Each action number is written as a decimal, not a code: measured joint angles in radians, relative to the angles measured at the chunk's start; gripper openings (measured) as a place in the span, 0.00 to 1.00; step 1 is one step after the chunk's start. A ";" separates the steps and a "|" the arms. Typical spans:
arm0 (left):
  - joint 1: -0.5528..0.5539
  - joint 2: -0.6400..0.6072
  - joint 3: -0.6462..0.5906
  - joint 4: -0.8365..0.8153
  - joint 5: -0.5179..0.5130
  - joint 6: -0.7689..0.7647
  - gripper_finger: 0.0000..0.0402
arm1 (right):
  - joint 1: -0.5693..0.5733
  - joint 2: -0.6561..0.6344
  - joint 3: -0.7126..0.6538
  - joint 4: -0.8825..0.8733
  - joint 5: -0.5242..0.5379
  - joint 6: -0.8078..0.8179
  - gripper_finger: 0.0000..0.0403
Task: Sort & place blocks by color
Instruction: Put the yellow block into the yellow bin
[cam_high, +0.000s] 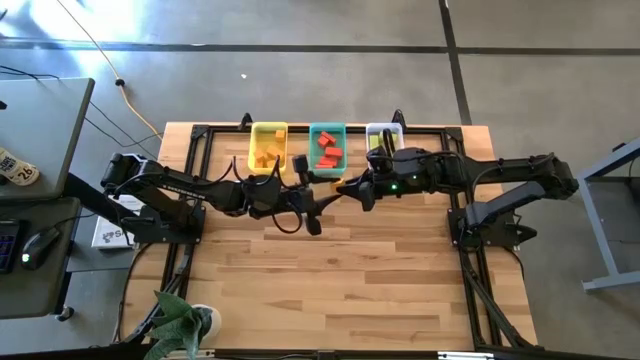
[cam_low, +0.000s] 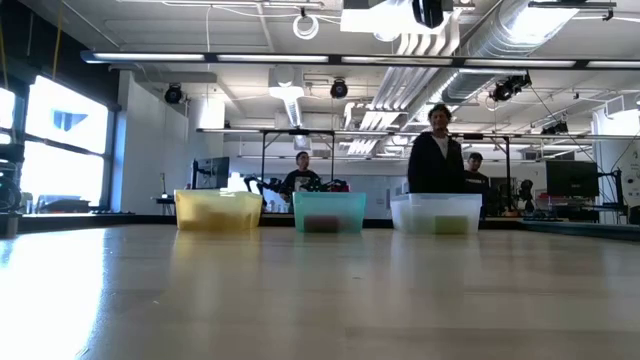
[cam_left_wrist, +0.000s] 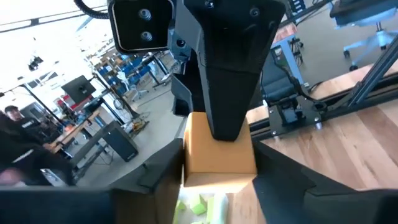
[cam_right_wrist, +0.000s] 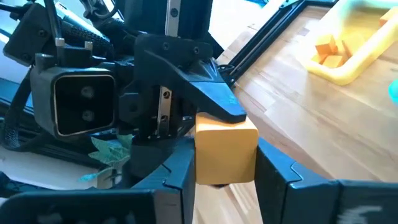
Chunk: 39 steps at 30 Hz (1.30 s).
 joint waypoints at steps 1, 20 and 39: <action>0.000 0.000 0.000 0.000 0.000 0.006 0.40 | 0.000 0.000 0.000 0.000 0.002 0.010 0.24; 0.018 0.000 0.000 -0.217 -0.081 0.041 0.26 | 0.000 0.001 0.000 -0.071 0.129 0.000 0.63; 0.365 0.000 0.000 -0.889 -0.191 -0.355 0.28 | -0.211 0.001 0.000 -0.093 0.199 -0.321 0.64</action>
